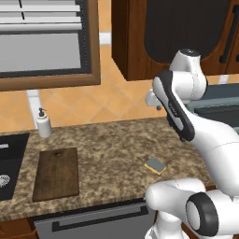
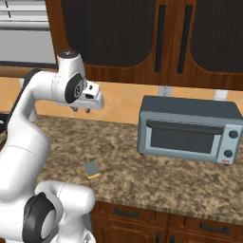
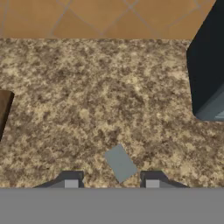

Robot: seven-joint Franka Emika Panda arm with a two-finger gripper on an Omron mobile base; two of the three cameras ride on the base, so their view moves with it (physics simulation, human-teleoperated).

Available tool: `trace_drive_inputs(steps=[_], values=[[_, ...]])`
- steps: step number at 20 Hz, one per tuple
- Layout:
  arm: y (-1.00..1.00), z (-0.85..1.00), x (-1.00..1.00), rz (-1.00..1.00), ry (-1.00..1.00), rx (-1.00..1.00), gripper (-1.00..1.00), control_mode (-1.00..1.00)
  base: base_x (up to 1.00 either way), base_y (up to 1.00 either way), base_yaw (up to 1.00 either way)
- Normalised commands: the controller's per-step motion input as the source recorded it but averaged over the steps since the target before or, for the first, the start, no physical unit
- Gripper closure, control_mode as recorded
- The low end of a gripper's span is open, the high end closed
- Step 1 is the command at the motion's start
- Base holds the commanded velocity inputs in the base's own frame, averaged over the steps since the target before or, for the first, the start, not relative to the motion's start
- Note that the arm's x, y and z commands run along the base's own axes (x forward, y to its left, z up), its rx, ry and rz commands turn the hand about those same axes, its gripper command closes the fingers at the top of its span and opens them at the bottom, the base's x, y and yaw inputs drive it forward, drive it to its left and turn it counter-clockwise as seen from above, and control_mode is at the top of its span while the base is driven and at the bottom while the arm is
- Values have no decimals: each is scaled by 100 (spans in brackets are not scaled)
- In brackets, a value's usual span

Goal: Pick up the sponge from the counter and clean the cutting board by briefly scrubbing or pressing down on the cutting board. Once finished, release the sponge.

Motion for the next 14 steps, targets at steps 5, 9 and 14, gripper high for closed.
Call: trace_drive_inputs(steps=[5, 9, 14], values=[[6, -7, -7, 3, 0, -2, -100, -100, 0, 0, 0], [0, -63, -32, 71, 8, -8, -100, -100, 0, 0, 0], [1, -70, -14, 43, 10, 7, -100, -100, 0, 0, 0]])
